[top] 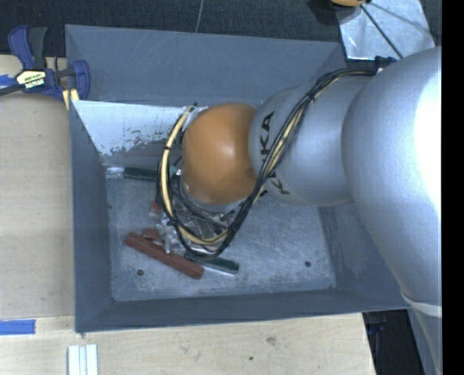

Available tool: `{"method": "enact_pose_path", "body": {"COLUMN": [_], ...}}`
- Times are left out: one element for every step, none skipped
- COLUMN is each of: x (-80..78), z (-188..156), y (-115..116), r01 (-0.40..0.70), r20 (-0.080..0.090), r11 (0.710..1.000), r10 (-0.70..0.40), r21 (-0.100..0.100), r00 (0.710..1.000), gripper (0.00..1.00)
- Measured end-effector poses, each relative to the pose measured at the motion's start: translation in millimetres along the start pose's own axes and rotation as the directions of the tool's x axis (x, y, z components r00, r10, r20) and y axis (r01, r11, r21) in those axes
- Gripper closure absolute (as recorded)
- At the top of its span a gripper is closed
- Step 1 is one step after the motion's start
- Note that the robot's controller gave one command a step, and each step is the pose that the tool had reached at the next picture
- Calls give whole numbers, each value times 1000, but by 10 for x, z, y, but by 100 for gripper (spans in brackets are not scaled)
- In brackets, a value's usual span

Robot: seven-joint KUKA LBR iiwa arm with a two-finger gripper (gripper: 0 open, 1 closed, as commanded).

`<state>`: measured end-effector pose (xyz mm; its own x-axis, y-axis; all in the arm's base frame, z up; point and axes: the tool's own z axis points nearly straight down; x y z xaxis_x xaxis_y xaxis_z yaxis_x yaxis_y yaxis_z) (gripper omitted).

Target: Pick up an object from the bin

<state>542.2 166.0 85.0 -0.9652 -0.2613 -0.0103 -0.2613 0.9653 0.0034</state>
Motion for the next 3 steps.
{"method": "enact_pose_path", "body": {"x": [117,137,-16], "z": [-51,-22,71], "y": [-276,-269,-135], "r01": [226,226,181], "r20": [-2,-7,15], "r11": [974,974,983], "r10": [-226,-226,-181], "r21": [4,1,3], "r00": [974,974,983], "gripper": [0,0,100]}}
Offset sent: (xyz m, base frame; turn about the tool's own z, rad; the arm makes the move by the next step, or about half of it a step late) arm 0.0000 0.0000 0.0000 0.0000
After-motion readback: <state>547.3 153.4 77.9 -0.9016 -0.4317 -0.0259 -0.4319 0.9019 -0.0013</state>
